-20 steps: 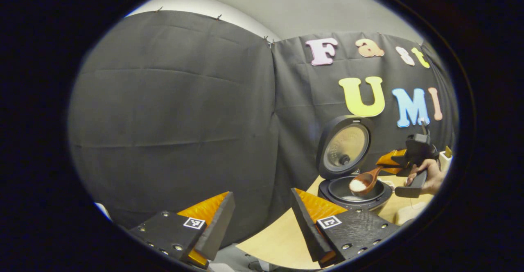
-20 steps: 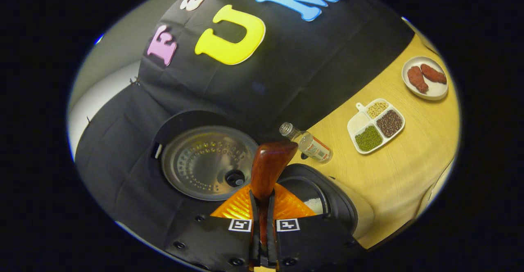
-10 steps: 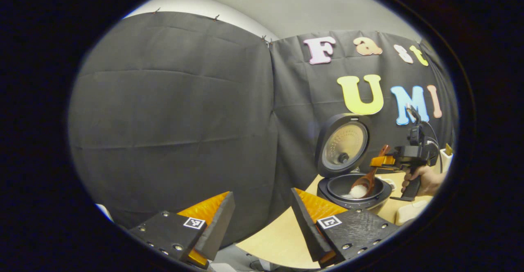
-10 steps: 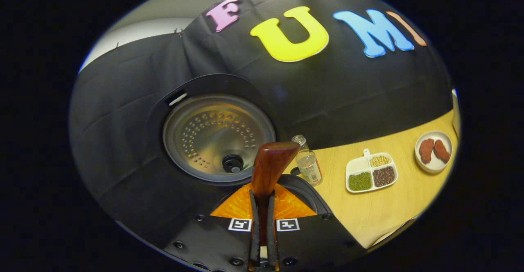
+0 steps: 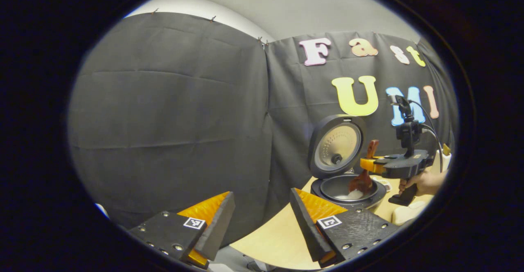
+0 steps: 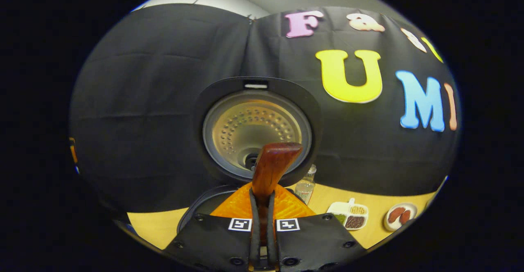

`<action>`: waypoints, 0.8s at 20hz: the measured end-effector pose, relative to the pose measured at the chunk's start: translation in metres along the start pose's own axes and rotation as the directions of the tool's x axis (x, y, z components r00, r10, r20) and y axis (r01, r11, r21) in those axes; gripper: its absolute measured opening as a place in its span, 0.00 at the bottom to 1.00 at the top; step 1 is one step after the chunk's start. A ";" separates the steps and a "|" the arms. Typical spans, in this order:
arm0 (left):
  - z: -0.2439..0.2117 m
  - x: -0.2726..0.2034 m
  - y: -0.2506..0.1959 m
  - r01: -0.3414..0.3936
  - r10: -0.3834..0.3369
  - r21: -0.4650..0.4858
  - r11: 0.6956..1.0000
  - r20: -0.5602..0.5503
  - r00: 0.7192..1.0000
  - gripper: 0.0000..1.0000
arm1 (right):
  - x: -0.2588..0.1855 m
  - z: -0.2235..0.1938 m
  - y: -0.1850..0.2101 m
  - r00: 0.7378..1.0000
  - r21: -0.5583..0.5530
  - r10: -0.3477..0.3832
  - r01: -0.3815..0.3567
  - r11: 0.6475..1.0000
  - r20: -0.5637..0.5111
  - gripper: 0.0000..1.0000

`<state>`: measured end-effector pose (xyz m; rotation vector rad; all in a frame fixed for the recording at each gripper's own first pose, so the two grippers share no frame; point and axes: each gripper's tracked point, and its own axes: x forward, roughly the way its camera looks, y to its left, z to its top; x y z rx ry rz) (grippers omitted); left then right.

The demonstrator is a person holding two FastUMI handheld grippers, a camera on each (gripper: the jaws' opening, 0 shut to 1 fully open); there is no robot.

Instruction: Close the left gripper, press the button to open the rice cooker; take a wooden spoon from the chopstick holder with the right hand, scoop a spoonful of rice and pour it into the rice cooker, then put the wooden spoon back into the chopstick holder.

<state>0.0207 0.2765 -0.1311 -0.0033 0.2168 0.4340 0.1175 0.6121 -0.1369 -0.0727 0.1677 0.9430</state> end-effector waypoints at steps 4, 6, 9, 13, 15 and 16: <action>0.001 0.002 0.004 -0.004 0.004 -0.009 1.000 0.004 1.000 0.84 | 0.001 0.004 0.015 0.999 -0.248 -0.003 0.012 0.969 0.037 0.08; 0.003 0.003 0.006 -0.006 0.006 -0.002 1.000 0.010 1.000 0.83 | 0.001 0.003 0.021 0.999 -0.357 -0.002 0.020 0.934 0.051 0.08; 0.005 0.003 0.006 -0.007 0.007 -0.004 1.000 0.014 1.000 0.84 | -0.003 0.006 0.024 0.995 -0.513 -0.018 0.064 0.856 0.094 0.08; 0.007 0.002 0.003 -0.001 0.001 -0.002 1.000 0.020 1.000 0.84 | -0.006 0.008 0.025 0.995 -0.501 -0.019 0.063 0.863 0.093 0.08; 0.011 0.001 0.000 0.002 -0.002 -0.001 1.000 0.024 1.000 0.84 | -0.006 0.012 0.017 0.998 -0.380 -0.029 0.051 0.923 0.061 0.08; 0.014 0.000 -0.001 0.004 -0.004 0.000 1.000 0.025 1.000 0.83 | -0.008 0.017 0.011 0.998 -0.309 -0.037 0.051 0.950 0.051 0.08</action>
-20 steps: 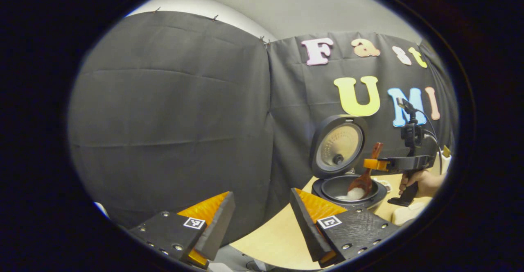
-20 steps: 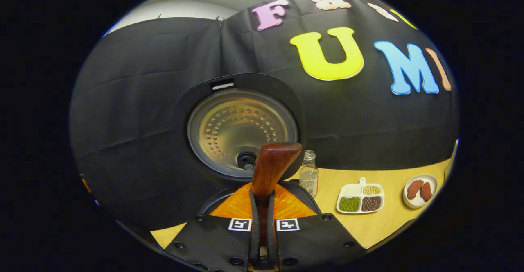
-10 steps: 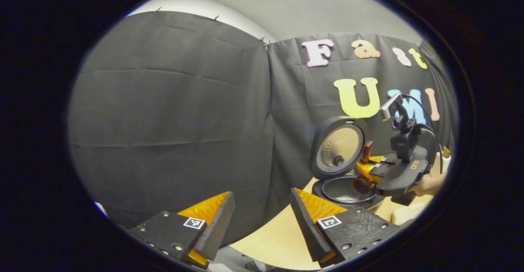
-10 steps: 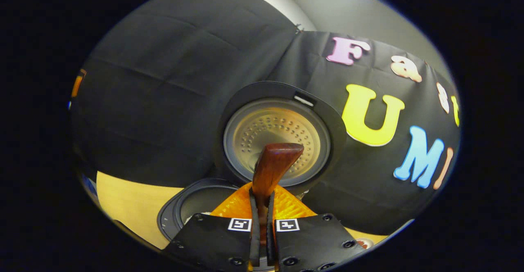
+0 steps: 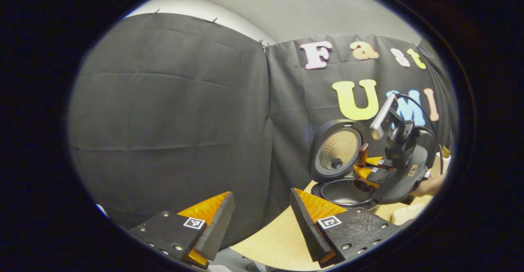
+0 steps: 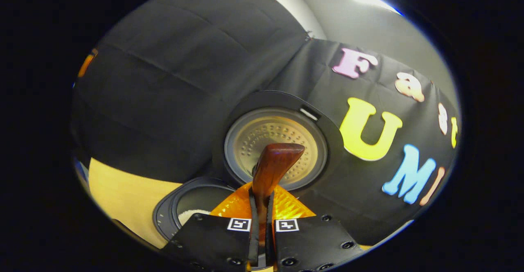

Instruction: Close the left gripper, press the button to open the rice cooker; take a wooden spoon from the chopstick holder with the right hand, scoop a spoonful of rice and pour it into the rice cooker, then put the wooden spoon back into the chopstick holder.

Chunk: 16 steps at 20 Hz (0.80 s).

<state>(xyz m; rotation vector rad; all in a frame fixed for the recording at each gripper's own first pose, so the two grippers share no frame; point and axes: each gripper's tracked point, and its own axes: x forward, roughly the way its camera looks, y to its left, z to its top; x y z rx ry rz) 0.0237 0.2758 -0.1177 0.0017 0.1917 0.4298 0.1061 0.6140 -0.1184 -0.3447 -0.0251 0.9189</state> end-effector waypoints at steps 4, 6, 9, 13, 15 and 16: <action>0.016 -0.003 -0.006 0.014 -0.014 0.006 1.000 0.027 1.000 0.84 | -0.010 0.016 -0.030 1.000 0.272 0.000 0.001 0.962 -0.003 0.08; 0.023 -0.002 -0.011 0.024 -0.024 -0.001 1.000 0.037 0.999 0.83 | -0.021 0.022 -0.047 1.000 0.367 -0.012 0.010 0.930 0.001 0.06; 0.031 0.001 -0.028 0.056 -0.056 -0.012 0.998 0.049 0.997 0.83 | -0.043 0.028 -0.078 0.999 0.485 -0.036 0.033 0.874 -0.002 0.06; 0.045 0.002 -0.058 0.114 -0.114 0.002 0.993 0.072 0.991 0.83 | -0.075 0.018 -0.121 0.995 0.607 -0.096 0.096 0.789 -0.032 0.08; 0.052 0.000 -0.076 0.149 -0.148 0.001 0.989 0.087 0.985 0.83 | -0.096 0.007 -0.148 0.988 0.621 -0.147 0.147 0.770 -0.052 0.05; 0.056 0.001 -0.083 0.163 -0.162 -0.001 0.987 0.092 0.982 0.83 | -0.106 0.001 -0.161 0.983 0.621 -0.174 0.177 0.763 -0.066 0.05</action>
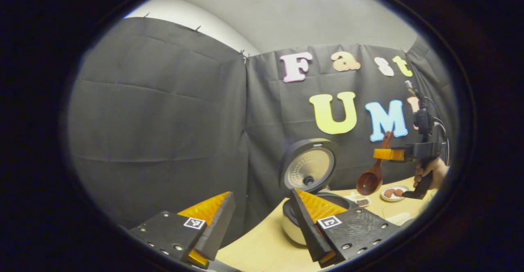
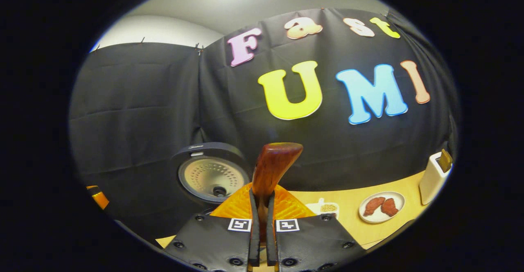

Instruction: Close the left gripper, press the button to open the rice cooker; take a wooden spoon from the chopstick holder with the right hand, scoop a spoonful of rice and pour it into the rice cooker, then put the wooden spoon back into the chopstick holder.

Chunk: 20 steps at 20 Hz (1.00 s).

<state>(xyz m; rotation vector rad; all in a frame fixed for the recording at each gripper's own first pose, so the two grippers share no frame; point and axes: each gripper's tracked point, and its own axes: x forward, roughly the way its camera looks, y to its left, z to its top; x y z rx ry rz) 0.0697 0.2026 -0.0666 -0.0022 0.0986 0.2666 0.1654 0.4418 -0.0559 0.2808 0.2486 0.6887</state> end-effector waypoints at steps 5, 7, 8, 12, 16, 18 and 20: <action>0.016 0.004 -0.038 0.066 -0.065 -0.028 0.997 0.027 0.998 0.83 | -0.044 0.015 -0.075 0.991 0.010 -0.137 0.137 0.991 0.009 0.05; 0.022 0.004 -0.052 0.088 -0.087 -0.029 0.996 0.035 0.996 0.83 | -0.063 0.022 -0.105 0.982 0.020 -0.190 0.189 0.982 0.016 0.08; 0.024 0.004 -0.059 0.097 -0.096 -0.026 0.995 0.037 0.995 0.83 | -0.075 0.022 -0.119 0.976 0.022 -0.218 0.218 0.976 0.016 0.08; 0.034 0.003 -0.086 0.137 -0.135 -0.029 0.990 0.046 0.990 0.83 | -0.119 0.027 -0.179 0.944 0.044 -0.330 0.329 0.943 0.019 0.08; 0.049 -0.001 -0.115 0.180 -0.178 -0.032 0.983 0.064 0.982 0.83 | -0.164 0.027 -0.230 0.904 0.066 -0.426 0.424 0.903 0.019 0.08; 0.054 -0.003 -0.126 0.199 -0.197 -0.022 0.980 0.074 0.978 0.83 | -0.186 0.025 -0.251 0.885 0.068 -0.466 0.464 0.883 0.018 0.08; 0.053 -0.005 -0.132 0.208 -0.207 -0.009 0.978 0.073 0.976 0.83 | -0.203 0.021 -0.270 0.864 0.071 -0.503 0.501 0.863 0.009 0.08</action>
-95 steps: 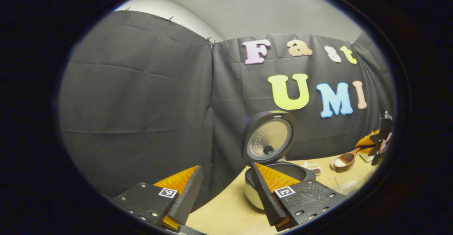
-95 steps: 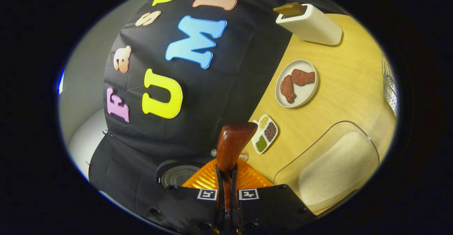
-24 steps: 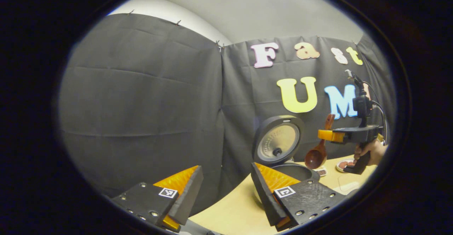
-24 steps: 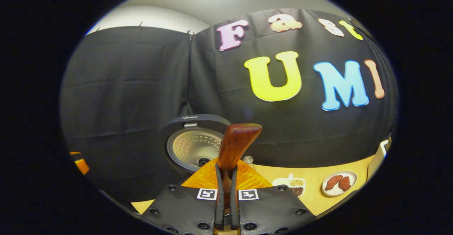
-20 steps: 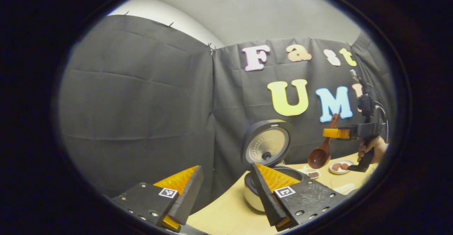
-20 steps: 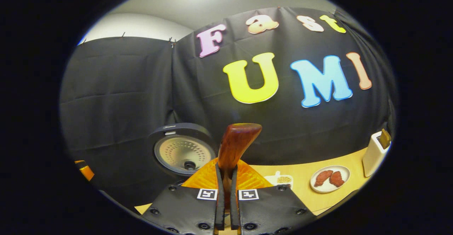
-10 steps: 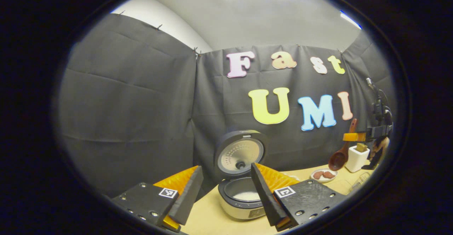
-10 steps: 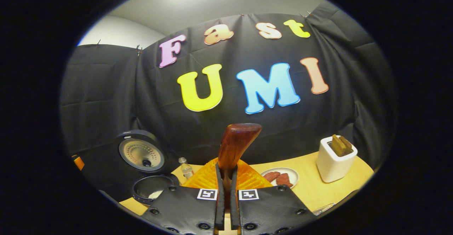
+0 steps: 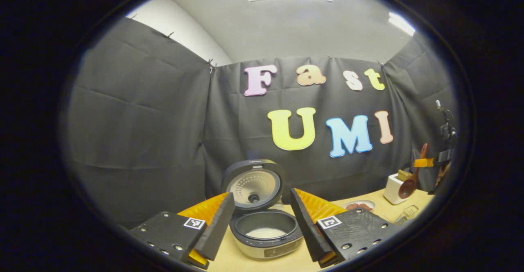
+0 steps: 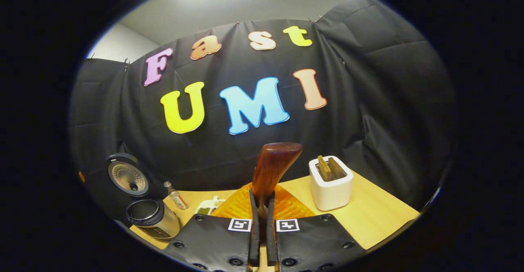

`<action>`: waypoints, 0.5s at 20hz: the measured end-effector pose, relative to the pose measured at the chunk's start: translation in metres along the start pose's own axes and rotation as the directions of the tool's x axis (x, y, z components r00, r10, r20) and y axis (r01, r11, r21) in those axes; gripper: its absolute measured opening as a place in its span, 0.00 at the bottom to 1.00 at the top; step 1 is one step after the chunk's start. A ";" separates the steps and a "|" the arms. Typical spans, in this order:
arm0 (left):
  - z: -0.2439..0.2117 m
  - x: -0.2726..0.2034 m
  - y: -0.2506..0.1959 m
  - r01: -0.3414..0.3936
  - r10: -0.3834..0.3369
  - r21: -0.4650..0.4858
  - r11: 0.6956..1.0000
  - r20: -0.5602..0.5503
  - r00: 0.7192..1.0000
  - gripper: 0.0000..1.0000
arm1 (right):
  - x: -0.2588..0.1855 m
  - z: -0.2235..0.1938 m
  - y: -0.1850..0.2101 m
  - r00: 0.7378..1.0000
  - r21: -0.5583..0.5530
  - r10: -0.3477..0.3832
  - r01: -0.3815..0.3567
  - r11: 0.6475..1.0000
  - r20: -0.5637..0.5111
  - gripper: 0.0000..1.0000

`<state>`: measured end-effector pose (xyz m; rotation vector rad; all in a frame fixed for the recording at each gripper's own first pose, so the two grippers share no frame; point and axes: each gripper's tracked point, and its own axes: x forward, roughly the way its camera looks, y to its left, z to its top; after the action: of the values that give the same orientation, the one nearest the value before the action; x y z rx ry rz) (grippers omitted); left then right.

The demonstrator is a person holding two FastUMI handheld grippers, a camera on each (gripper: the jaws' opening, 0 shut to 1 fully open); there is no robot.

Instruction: Close the left gripper, press the button to open the rice cooker; take a wooden spoon from the chopstick holder with the right hand, scoop a spoonful of rice and pour it into the rice cooker, then put the wooden spoon back into the chopstick holder.

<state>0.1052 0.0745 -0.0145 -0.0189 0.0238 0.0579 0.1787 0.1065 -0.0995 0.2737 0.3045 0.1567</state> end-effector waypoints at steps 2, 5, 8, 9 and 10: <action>-0.002 0.001 -0.005 0.010 -0.010 -0.001 1.000 -0.006 1.000 0.83 | -0.006 -0.006 -0.022 0.999 0.006 -0.039 0.039 0.999 -0.011 0.08; 0.001 0.000 -0.006 0.013 -0.013 0.000 1.000 -0.006 1.000 0.83 | -0.010 -0.021 -0.046 0.996 0.017 -0.086 0.086 0.996 -0.038 0.08; 0.003 -0.001 0.000 0.006 -0.006 0.015 1.000 -0.003 1.000 0.82 | -0.017 -0.046 -0.058 0.991 0.017 -0.112 0.114 0.993 -0.077 0.05; 0.004 -0.002 0.002 0.002 -0.002 0.018 1.000 -0.002 1.000 0.82 | -0.018 -0.054 -0.062 0.989 0.011 -0.121 0.122 0.992 -0.091 0.05; 0.004 -0.003 0.005 -0.002 0.002 0.021 1.000 0.000 1.000 0.83 | -0.019 -0.062 -0.066 0.986 0.005 -0.131 0.132 0.991 -0.100 0.08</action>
<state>0.1016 0.0794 -0.0101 0.0019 0.0244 0.0595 0.1484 0.0549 -0.1699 0.2564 0.4212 0.0384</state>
